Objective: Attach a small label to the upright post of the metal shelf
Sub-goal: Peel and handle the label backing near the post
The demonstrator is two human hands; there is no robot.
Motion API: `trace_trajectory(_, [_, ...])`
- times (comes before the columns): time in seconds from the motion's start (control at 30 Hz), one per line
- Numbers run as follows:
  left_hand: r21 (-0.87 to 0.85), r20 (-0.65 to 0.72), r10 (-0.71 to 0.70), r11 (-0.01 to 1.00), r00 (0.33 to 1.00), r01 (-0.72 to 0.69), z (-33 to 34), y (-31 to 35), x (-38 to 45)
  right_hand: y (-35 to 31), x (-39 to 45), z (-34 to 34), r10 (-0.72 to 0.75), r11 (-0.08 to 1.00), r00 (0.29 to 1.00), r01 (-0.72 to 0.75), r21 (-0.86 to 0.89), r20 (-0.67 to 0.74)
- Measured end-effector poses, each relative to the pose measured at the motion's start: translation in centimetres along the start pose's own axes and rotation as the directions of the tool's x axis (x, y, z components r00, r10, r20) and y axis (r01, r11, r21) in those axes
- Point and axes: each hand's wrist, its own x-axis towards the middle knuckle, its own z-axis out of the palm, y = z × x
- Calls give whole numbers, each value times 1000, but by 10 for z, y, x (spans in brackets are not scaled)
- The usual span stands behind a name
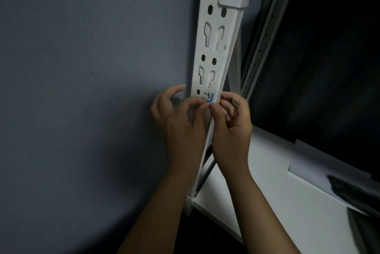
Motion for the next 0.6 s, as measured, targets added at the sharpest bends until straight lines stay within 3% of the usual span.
trace_trajectory(0.17, [-101, -85, -50, 994, 995, 41, -15, 0, 9, 2, 1, -1, 18, 999, 1000, -18, -38, -9])
trace_trajectory(0.4, [-225, 43, -109, 968, 993, 115, -8, 5, 4, 0, 0, -1, 0, 1000, 1000, 0, -29, -3])
trace_trajectory(0.6, [-239, -37, -145, 962, 989, 133, 2, 3, 3, 1, 0, 0, 1, 1000, 1000, -1, -10, -20])
